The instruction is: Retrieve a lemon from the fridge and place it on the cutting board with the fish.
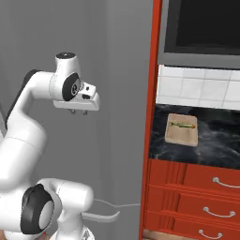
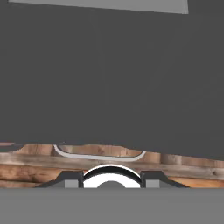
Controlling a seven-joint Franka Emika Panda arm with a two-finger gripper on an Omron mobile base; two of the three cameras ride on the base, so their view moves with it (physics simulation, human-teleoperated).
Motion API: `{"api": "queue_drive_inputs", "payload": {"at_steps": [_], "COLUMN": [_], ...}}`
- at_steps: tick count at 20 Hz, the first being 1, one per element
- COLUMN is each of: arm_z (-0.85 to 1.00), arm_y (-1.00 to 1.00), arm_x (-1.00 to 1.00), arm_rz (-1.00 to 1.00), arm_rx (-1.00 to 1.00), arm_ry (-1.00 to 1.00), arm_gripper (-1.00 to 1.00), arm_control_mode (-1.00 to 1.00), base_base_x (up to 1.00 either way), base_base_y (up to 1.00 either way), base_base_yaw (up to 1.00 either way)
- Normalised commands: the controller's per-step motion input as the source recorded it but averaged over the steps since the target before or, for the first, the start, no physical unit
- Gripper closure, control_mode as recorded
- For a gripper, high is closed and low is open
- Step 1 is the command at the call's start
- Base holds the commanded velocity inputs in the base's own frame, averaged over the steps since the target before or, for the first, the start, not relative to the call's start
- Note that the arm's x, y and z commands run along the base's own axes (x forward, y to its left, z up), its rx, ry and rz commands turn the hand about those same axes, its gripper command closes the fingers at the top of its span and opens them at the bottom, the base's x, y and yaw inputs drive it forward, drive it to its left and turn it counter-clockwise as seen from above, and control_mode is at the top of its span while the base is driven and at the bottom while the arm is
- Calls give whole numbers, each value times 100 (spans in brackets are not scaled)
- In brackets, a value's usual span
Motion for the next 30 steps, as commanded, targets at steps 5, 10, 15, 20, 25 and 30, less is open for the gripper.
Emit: {"api": "queue_drive_inputs", "payload": {"at_steps": [5,10,15,20,25,30], "arm_z": [0,0,0,0,0,0], "arm_y": [0,0,0,0,0,0], "arm_x": [-4,0,0,0,0,0], "arm_rz": [0,0,0,0,0,0], "arm_rx": [0,0,0,0,0,0], "arm_ry": [0,0,0,0,0,0], "arm_gripper": [-100,-100,-100,-100,-100,-100], "arm_control_mode": [100,100,100,100,100,100], "base_base_x": [-35,-83,-56,-49,-3,-8], "base_base_y": [2,47,83,80,74,70], "base_base_yaw": [-1,-14,-39,-54,-43,-49]}}
